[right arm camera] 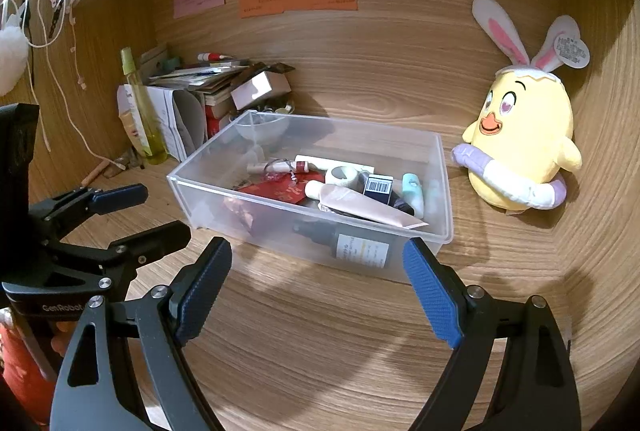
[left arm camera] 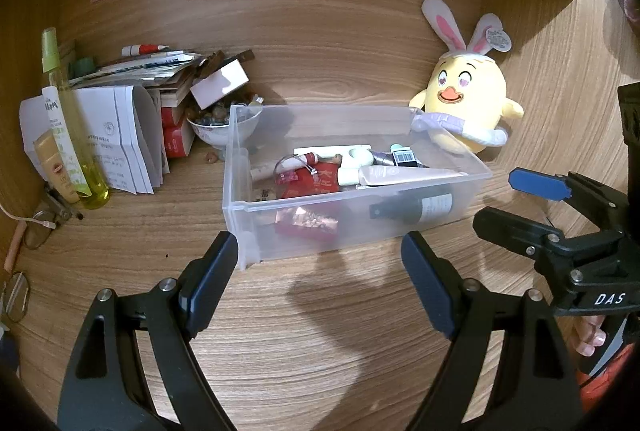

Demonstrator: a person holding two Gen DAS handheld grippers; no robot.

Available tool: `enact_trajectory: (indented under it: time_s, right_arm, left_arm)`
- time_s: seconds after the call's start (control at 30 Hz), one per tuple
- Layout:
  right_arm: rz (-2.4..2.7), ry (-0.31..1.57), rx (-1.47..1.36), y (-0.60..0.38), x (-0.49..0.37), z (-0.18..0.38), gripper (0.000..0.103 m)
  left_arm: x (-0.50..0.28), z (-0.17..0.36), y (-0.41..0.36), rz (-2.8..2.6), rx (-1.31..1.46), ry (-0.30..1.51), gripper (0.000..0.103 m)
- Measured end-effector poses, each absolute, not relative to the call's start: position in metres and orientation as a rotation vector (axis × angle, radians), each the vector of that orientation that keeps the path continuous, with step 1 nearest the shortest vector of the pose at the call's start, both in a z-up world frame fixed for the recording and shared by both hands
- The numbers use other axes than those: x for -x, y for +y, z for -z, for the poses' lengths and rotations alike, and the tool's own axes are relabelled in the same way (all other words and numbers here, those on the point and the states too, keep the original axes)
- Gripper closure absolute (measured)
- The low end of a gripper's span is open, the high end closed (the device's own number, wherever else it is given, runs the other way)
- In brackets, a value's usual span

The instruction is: Organize objects

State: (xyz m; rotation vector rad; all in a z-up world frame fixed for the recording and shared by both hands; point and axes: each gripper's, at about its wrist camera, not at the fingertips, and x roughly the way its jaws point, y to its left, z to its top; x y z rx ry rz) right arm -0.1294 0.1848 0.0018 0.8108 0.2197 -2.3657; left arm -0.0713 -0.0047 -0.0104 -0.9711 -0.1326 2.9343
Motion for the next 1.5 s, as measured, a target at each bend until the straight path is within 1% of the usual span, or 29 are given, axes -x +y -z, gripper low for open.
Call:
enact_trajectory:
  time_s: [0.4, 1.23, 1.27, 1.3, 1.33, 1.5]
  right_arm:
    - [2.371, 0.232, -0.807, 0.186, 0.128, -0.005, 0.017]
    - [2.368, 0.22, -0.792, 0.191, 0.12, -0.008, 0.017]
    - [2.367, 0.219, -0.792, 0.191, 0.12, -0.008, 0.017]
    - [2.367, 0.218, -0.792, 0.191, 0.12, -0.008, 0.017]
    - [2.365, 0.217, -0.792, 0.191, 0.12, -0.008, 0.017]
    - [2.364, 0.215, -0.79, 0.189, 0.119, -0.008, 0.017]
  left_arm:
    - [0.07, 0.012, -0.002, -2.921, 0.982, -0.16, 0.019]
    - [0.063, 0.006, 0.003, -2.932, 0.966, -0.151, 0.019]
    - [0.063, 0.006, 0.003, -2.931, 0.969, -0.146, 0.017]
    - [0.063, 0.006, 0.003, -2.928, 0.969, -0.142, 0.012]
    - [0.063, 0.006, 0.004, -2.928, 0.965, -0.139, 0.01]
    - [0.061, 0.005, 0.007, -2.938, 0.949, -0.129, 0.008]
